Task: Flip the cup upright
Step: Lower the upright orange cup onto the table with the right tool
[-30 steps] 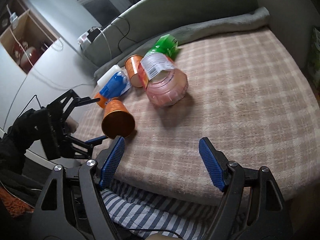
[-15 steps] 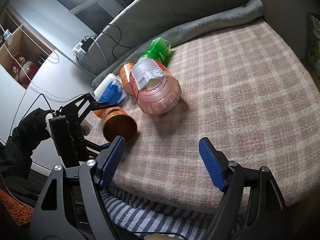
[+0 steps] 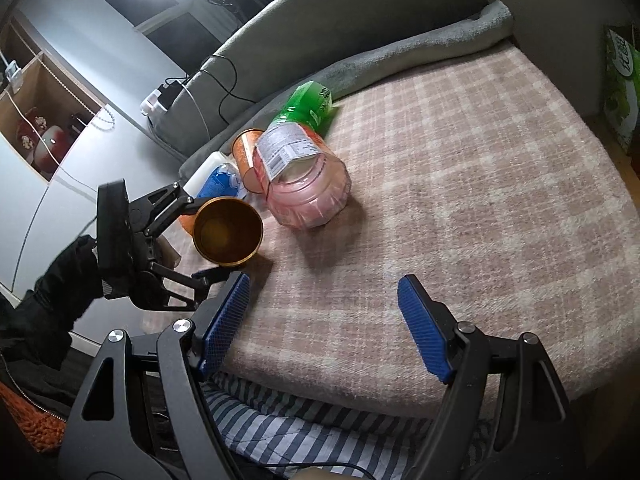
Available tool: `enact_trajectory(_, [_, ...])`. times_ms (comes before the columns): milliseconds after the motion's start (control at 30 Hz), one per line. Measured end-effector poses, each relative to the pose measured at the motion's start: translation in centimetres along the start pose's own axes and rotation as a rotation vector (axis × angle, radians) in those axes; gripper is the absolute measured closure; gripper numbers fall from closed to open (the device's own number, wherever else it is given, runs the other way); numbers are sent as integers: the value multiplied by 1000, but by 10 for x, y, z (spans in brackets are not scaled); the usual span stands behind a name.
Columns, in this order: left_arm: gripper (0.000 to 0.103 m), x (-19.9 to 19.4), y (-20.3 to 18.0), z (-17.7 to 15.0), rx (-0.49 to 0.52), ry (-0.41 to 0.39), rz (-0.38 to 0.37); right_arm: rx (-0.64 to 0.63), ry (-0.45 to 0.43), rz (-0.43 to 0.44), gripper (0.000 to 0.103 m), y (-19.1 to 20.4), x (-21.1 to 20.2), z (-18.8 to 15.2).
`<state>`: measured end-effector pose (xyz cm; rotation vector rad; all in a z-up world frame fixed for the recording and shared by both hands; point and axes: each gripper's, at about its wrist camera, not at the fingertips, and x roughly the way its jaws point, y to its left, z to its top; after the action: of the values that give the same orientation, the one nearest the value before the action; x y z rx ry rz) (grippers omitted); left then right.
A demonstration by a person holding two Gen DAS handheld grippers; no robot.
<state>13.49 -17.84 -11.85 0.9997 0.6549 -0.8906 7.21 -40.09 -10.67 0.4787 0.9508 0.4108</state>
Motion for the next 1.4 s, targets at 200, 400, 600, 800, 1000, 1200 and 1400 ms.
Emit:
enact_trajectory(200, [33, -18, 20, -7, -229, -98, 2, -5, -6, 9, 24, 8, 1, -3])
enact_trajectory(400, [33, -33, 34, -20, -467, -215, 31, -26, -26, -11, 24, 21, 1, -5])
enact_trajectory(600, [33, -47, 33, -41, -682, -305, 79, -69, -51, -23, 24, 41, 3, -3])
enact_trajectory(800, [33, -48, 36, -54, -826, -340, 95, -88, -49, -20, 24, 52, 4, -4])
enact_trajectory(1000, [33, -36, 41, -56, -899, -338, 113, -86, -49, -24, 24, 53, 1, -5])
enact_trajectory(1200, [33, -17, 48, -60, -955, -314, 97, -83, -58, -31, 24, 53, -6, -9])
enact_trajectory(1400, [33, -14, 39, -70, -961, -283, 93, -77, -66, -22, 24, 53, -8, -8])
